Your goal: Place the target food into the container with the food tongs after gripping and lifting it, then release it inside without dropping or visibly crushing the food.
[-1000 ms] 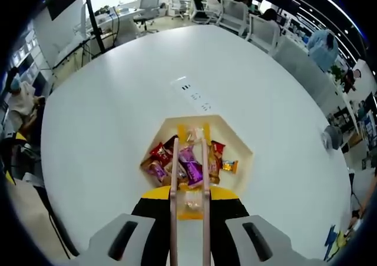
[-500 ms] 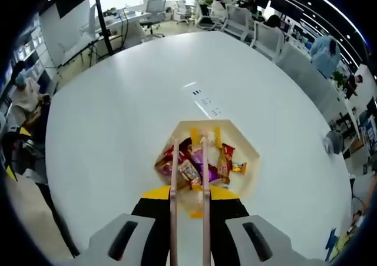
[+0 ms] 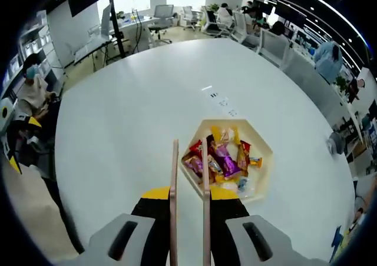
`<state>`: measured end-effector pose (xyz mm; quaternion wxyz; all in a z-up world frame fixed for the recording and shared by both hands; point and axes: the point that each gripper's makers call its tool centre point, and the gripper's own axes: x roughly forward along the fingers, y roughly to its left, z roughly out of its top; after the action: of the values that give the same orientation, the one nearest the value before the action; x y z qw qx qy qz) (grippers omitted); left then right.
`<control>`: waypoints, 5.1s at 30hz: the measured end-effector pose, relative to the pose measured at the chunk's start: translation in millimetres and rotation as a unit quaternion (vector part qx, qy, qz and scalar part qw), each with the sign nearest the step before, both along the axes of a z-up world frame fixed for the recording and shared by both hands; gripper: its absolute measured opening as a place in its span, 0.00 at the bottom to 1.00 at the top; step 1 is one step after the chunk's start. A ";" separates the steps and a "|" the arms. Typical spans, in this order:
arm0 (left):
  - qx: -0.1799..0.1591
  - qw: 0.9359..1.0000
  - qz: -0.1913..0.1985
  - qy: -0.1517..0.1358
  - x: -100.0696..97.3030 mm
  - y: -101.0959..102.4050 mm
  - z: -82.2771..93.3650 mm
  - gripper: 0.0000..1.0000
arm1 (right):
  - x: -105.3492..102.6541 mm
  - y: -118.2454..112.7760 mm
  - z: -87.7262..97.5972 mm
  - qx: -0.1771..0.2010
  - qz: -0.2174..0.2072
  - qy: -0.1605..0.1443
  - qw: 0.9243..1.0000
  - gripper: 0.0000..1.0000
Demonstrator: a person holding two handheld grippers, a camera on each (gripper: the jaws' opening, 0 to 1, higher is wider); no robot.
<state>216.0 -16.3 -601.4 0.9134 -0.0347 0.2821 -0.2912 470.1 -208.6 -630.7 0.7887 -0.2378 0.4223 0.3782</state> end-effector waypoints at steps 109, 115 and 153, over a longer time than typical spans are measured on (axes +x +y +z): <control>0.054 0.976 -0.203 -0.057 -5.6 -65.0 -7.0 0.18 | -258.7 101.9 -11.3 0.088 0.245 0.045 0.964 0.22; 0.060 0.972 -0.221 -0.059 -4.3 -66.2 -7.9 0.09 | -256.3 104.0 -10.6 0.083 0.259 0.039 0.962 0.22; 0.080 0.939 -0.331 -0.049 -21.6 -80.8 -4.4 0.00 | -255.7 89.9 -15.0 0.092 0.304 0.034 0.947 0.29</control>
<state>194.4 -97.0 -605.8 0.7777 0.1481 0.2549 -0.5552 214.4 -118.7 -645.6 0.6398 -0.2681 0.3197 0.6454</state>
